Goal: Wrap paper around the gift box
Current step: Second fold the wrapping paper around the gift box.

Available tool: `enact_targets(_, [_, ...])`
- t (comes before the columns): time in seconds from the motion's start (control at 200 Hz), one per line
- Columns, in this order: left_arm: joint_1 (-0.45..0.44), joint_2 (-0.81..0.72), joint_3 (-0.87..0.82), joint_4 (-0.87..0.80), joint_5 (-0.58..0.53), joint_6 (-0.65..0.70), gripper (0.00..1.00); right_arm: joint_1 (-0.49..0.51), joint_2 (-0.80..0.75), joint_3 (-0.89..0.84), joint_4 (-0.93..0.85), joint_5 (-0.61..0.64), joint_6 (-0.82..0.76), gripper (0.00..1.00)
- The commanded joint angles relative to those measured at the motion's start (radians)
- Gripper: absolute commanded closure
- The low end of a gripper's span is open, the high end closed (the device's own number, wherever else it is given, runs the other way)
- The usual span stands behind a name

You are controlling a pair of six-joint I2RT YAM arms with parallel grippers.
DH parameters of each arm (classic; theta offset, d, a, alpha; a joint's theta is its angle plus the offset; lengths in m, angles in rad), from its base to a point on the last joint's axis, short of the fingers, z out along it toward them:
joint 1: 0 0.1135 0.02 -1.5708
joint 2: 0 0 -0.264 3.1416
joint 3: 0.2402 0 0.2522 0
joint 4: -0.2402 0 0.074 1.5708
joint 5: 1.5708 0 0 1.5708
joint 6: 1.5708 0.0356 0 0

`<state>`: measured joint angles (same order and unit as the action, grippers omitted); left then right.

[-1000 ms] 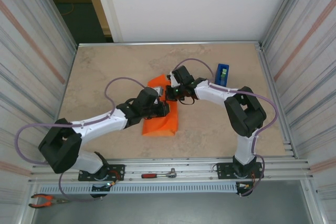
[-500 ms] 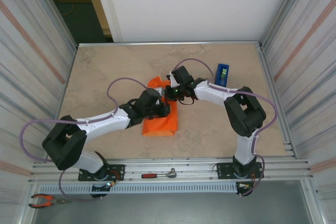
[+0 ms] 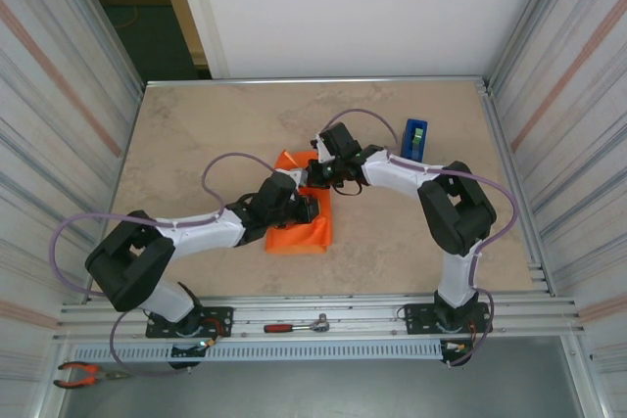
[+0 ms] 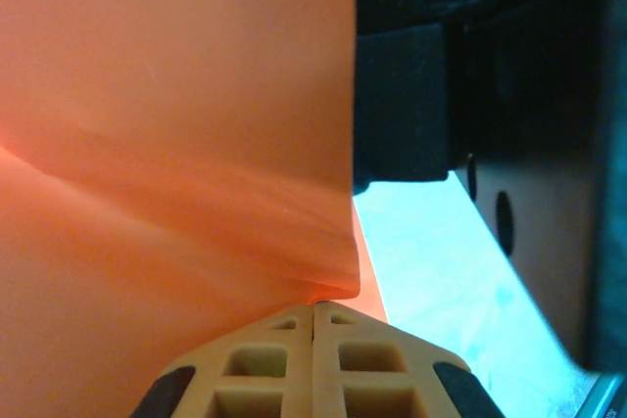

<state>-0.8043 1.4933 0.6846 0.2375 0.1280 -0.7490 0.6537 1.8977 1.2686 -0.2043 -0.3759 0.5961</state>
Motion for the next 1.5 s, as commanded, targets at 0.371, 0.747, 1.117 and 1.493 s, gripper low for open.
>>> enact_targets(0.371, [-0.015, 0.042, -0.051, -0.109, 0.015, -0.043, 1.0, -0.21, -0.216, -0.022, -0.123, -0.056, 0.101, 0.65])
enact_targets(0.747, [-0.015, 0.05, -0.044, -0.114, 0.013, -0.036, 1.0, -0.143, -0.187, -0.063, -0.095, 0.018, 0.153, 0.27])
enact_targets(1.117, [-0.014, 0.046, -0.012, -0.129, 0.033, -0.023, 1.0, -0.065, -0.007, -0.04, -0.084, 0.052, 0.158, 0.35])
enact_targets(1.493, [0.117, -0.134, 0.234, -0.363, 0.32, 0.199, 0.39, -0.085, 0.009, -0.11, -0.055, 0.039, 0.154, 0.67])
